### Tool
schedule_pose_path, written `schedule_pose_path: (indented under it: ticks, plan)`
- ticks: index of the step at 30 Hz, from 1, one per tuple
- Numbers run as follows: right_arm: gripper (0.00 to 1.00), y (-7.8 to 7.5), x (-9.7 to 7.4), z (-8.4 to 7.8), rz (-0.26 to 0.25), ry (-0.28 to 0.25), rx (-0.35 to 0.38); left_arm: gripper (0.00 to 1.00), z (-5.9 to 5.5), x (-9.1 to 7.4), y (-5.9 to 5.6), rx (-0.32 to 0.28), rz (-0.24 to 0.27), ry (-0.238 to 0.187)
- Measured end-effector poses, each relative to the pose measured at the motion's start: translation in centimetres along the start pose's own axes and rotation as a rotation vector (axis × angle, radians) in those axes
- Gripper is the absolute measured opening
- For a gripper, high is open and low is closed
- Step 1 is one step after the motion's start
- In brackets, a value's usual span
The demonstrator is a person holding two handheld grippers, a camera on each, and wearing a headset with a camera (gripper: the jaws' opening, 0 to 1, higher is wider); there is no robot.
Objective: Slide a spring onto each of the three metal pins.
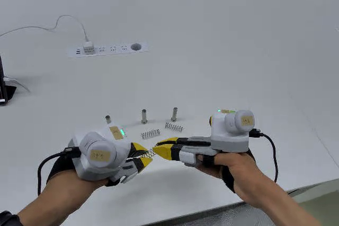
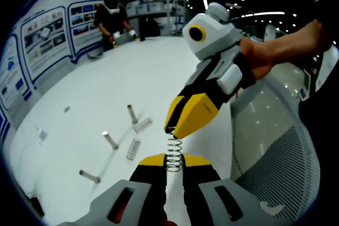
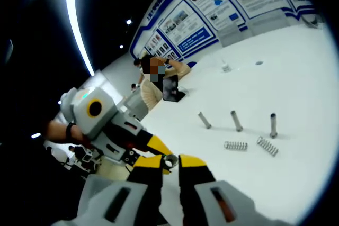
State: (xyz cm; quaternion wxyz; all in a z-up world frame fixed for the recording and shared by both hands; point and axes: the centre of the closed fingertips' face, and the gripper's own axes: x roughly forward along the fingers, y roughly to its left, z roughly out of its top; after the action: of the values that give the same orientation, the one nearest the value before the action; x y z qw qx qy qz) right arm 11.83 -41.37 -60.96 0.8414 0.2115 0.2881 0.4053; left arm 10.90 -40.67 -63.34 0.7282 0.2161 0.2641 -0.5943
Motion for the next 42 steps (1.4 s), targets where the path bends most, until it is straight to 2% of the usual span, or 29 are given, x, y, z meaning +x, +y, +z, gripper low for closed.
schedule_pose_path:
  ticks: [4, 16, 24, 27, 30, 33, 42]
  plan:
    - [0.12, 0.2, 0.0, 0.4, 0.009, 0.017, -0.025, 0.10, 0.2, 0.0, 0.1, -0.005, -0.003, -0.007]
    - [0.12, 0.7, 0.3, 0.9, 0.058, 0.169, -0.210, 0.10, 0.8, 0.2, 0.5, -0.006, -0.004, -0.024]
    - [0.12, 1.1, 0.2, 0.7, 0.092, 0.332, -0.391, 0.10, 1.4, 0.2, 0.4, -0.003, -0.014, -0.058]
    - [0.12, 1.2, 0.1, 0.6, 0.107, 0.403, -0.471, 0.10, 1.9, 0.1, 0.3, -0.006, -0.023, -0.086]
    - [0.12, 1.4, 0.0, 1.0, 0.121, 0.445, -0.530, 0.10, 2.4, 0.1, 0.3, -0.002, -0.028, -0.110]
    - [0.12, 1.4, -0.4, 1.1, 0.138, 0.508, -0.593, 0.10, 3.0, 0.0, 0.2, -0.001, -0.038, -0.130]
    - [0.12, 1.9, -1.0, 1.1, 0.198, 0.645, -0.760, 0.10, 4.2, 0.0, -0.2, 0.037, -0.067, -0.154]
